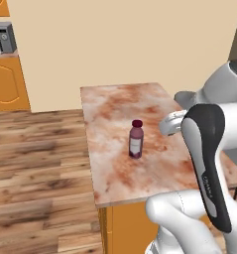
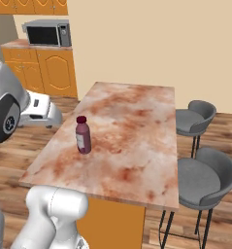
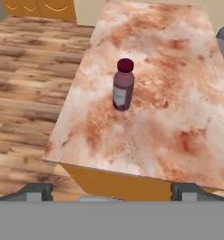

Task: Move the drinks to the dining counter.

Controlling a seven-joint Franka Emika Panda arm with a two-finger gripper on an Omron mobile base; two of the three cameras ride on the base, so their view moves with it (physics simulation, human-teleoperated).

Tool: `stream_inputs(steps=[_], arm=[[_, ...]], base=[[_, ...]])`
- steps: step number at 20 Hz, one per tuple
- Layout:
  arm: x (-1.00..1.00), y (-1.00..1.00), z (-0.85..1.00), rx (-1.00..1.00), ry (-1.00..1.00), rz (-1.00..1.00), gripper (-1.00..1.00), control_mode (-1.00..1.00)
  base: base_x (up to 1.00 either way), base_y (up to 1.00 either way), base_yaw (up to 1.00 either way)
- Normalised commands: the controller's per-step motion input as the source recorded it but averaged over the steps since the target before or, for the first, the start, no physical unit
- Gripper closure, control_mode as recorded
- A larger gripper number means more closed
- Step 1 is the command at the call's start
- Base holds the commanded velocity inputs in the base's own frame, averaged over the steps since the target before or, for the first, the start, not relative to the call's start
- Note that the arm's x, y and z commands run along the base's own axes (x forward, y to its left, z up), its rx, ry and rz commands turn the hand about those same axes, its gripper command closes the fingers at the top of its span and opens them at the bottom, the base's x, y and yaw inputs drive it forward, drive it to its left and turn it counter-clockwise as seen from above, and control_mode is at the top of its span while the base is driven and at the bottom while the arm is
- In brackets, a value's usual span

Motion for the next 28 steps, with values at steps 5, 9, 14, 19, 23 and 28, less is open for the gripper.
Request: stream_inputs(steps=[5, 9, 14, 19, 23, 28], arm=[[0.00, 0.00, 0.00, 0.00, 0.07, 0.00, -1.00, -1.00], [0.00, 0.00, -0.02, 0.00, 0.04, 0.00, -1.00, -1.00], [0.07, 0.00, -0.11, -0.01, 0.11, 0.00, -1.00, -1.00], [0.25, 0.00, -0.19, -0.01, 0.06, 0.00, -1.00, -1.00], [0.05, 0.00, -0.02, 0.00, 0.00, 0.00, -1.00, -1.00], [0.05, -0.08, -0.02, 0.00, 0.01, -0.01, -1.00, -1.00]], base=[[0.00, 0.00, 0.00], [0.00, 0.00, 0.00], [0.00, 0.00, 0.00], [0.00, 0.00, 0.00], [0.00, 0.00, 0.00], [0.00, 0.00, 0.00]])
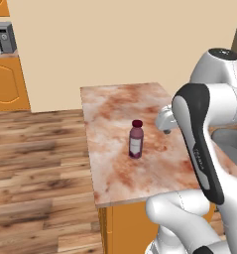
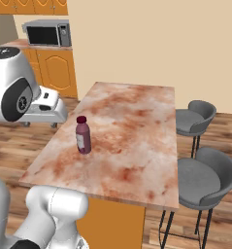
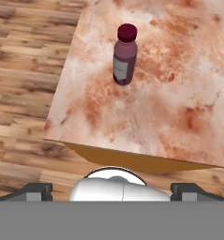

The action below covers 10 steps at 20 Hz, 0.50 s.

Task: Move the drinks to the dining counter.

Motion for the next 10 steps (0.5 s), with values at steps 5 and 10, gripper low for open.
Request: stream_inputs(steps=[5, 10], arm=[[0.00, -0.05, -0.02, 0.00, 0.01, -0.03, -1.00, 1.00], [0.00, 0.00, 0.00, 0.00, 0.00, 0.00, -1.00, 1.00]], base=[[0.02, -0.46, -0.40], [0.01, -0.18, -0.95]])
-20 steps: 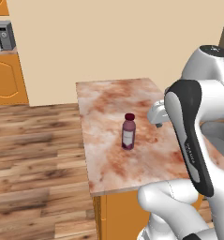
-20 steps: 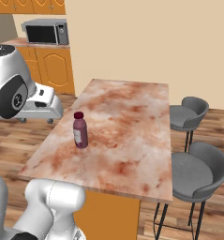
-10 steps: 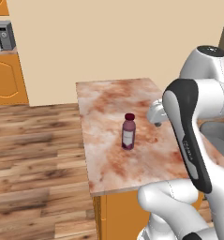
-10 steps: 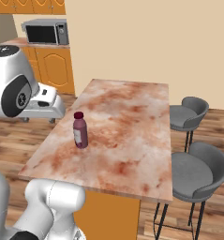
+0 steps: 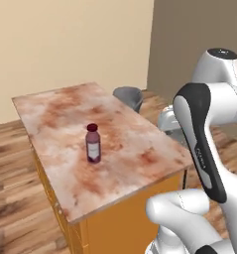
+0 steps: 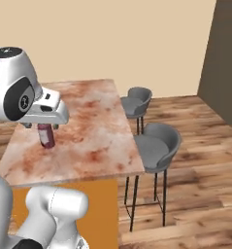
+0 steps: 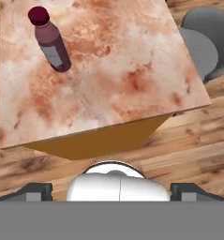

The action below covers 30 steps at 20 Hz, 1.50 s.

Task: Move the drinks to the dining counter.

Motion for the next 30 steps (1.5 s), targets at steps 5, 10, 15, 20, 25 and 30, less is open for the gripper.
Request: stream_inputs(steps=[5, 10, 15, 20, 25, 30], arm=[[0.00, 0.00, 0.00, 0.00, 0.00, 0.00, -1.00, 1.00], [0.00, 0.00, 0.00, 0.00, 0.00, 0.00, -1.00, 1.00], [0.00, 0.00, 0.00, 0.00, 0.00, 0.00, -1.00, 1.00], [0.00, 0.00, 0.00, 0.00, 0.00, 0.00, -1.00, 1.00], [0.00, 0.00, 0.00, 0.00, 0.00, 0.00, -1.00, 1.00], [0.00, 0.00, 0.00, 0.00, 0.00, 0.00, -1.00, 1.00]], base=[[0.00, 0.00, -1.00], [0.00, -0.09, -0.97], [0.00, -0.09, -0.98], [0.00, 0.00, -1.00], [0.00, 0.00, -1.00], [0.00, -0.05, -0.98]])
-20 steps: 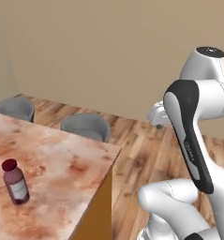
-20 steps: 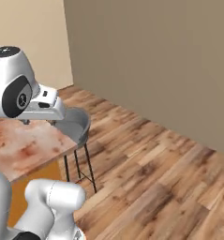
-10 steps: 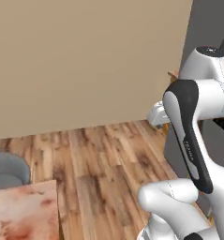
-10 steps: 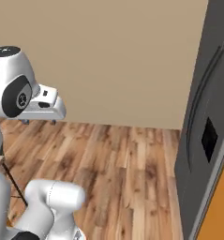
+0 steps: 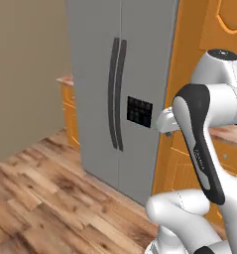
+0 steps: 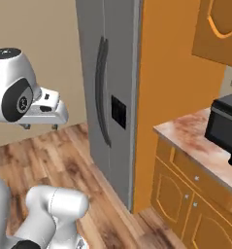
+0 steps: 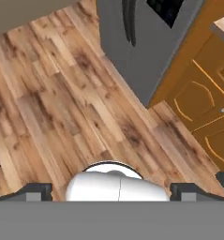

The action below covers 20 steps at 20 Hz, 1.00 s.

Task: Move the drinks to the dining counter.

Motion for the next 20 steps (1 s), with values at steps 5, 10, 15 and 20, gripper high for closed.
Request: stream_inputs(steps=[5, 10, 15, 20], arm=[[0.00, 0.00, 0.00, 0.00, 0.00, 0.00, -1.00, 1.00], [0.00, 0.00, 0.00, 0.00, 0.00, 0.00, -1.00, 1.00], [0.00, 0.00, 0.00, 0.00, 0.00, 0.00, -1.00, 1.00], [0.00, 0.00, 0.00, 0.00, 0.00, 0.00, -1.00, 1.00]], base=[[0.01, -0.11, -0.95], [0.26, -0.17, -0.75], [0.56, -0.16, -0.59], [1.00, -0.06, -0.05]])
